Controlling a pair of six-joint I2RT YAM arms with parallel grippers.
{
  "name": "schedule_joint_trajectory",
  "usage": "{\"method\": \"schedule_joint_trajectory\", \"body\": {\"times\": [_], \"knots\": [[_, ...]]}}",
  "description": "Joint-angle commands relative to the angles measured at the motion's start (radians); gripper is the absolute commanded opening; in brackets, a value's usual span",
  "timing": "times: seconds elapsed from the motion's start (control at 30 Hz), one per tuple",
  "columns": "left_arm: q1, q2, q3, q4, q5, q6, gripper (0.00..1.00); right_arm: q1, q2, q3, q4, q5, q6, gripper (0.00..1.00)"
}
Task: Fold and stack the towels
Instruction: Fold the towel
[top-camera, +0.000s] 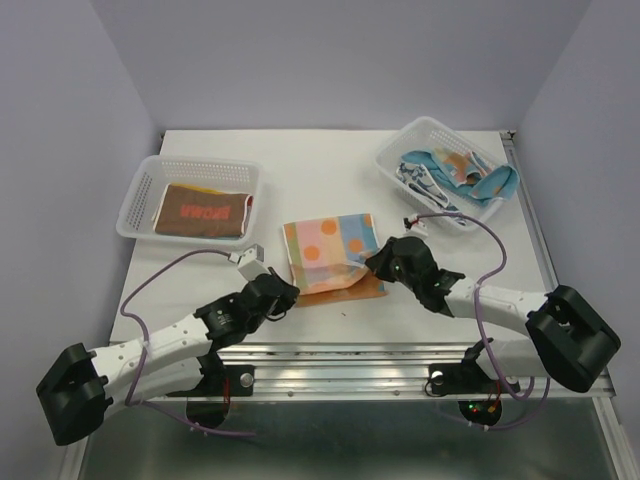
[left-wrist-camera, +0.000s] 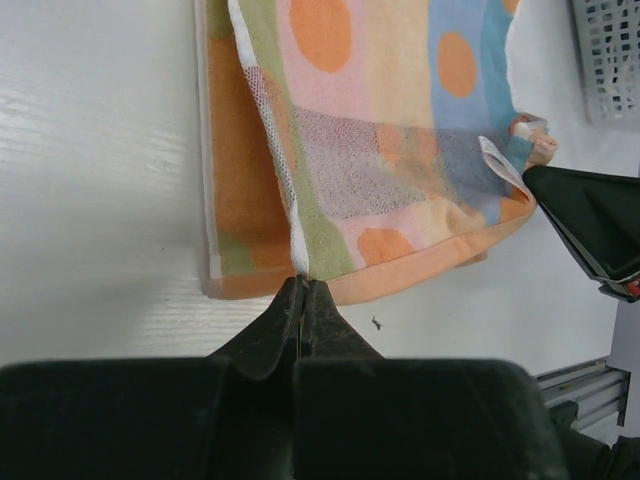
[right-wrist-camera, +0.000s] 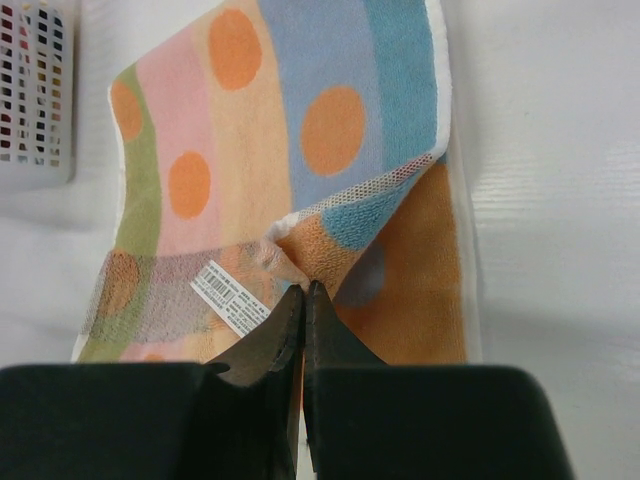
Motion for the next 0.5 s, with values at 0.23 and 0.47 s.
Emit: {"method": "schedule_joint_trajectory", "body": {"times": [0.23, 0.47], "knots": [[-0.047, -0.013, -0.018, -0.103, -0.093, -0.1, 0.0, 0.022, -0.024, -0.101, 0.078, -0.043, 0.069, 0.02], [-0.056, -0.024, -0.034, -0.09, -0.072, -0.101, 0.0, 0.031, -0.018, -0.14, 0.099, -0.054, 0.101, 0.09]]}}
